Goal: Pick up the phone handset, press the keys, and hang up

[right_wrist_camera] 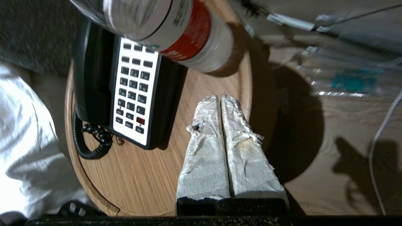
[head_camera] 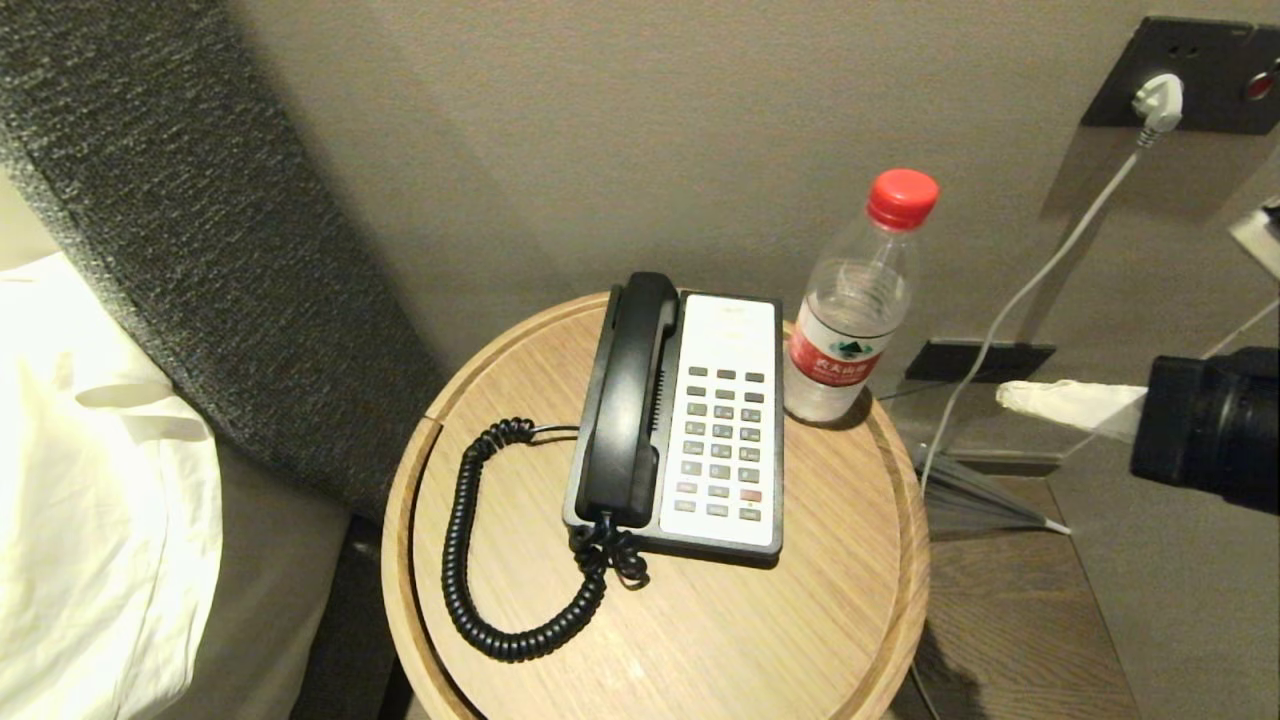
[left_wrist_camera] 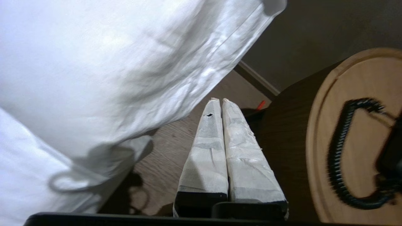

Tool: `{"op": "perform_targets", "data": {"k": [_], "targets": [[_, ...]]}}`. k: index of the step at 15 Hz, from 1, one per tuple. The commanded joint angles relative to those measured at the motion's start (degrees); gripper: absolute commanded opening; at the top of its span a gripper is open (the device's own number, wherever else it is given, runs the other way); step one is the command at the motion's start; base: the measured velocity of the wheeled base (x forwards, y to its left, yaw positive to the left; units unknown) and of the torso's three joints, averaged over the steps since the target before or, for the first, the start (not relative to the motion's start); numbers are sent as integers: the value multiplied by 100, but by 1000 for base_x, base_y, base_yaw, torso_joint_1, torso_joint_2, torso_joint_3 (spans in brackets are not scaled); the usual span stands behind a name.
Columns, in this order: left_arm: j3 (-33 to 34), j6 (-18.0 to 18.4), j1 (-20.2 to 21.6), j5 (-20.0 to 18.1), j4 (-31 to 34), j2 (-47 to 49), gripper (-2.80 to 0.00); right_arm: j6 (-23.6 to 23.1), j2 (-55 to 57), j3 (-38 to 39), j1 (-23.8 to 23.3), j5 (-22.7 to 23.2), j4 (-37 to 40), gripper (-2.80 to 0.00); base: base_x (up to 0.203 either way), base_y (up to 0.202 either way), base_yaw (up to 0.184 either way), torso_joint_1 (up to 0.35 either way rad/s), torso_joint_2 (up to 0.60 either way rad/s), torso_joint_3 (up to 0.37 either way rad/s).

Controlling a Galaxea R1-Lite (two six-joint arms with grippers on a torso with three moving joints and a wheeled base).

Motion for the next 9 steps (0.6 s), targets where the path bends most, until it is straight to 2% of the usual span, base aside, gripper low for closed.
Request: {"op": "perform_targets", "data": {"k": [1, 2, 4, 7, 9], "targets": [[641, 847, 72, -66, -58, -834, -280, 25, -722, 247, -260, 3, -7, -280, 0, 0, 0, 0, 0, 0], [927, 1420, 48, -231, -196, -979, -280, 31, -982, 353, -367, 6, -7, -280, 0, 0, 0, 0, 0, 0], [1517, 2158, -11, -568, -575, -1145, -280, 33, -1433, 542, -579, 27, 0, -280, 0, 0, 0, 0, 0, 0], [2531, 2732, -55, -666, -1389, -1261, -280, 37, -2004, 775, -758, 39, -6, -280, 0, 0, 0, 0, 0, 0], [2904, 3074, -103, -832, -1682, -1858, -280, 45, -2218, 831, -779, 50, 39, -280, 0, 0, 0, 0, 0, 0]]}}
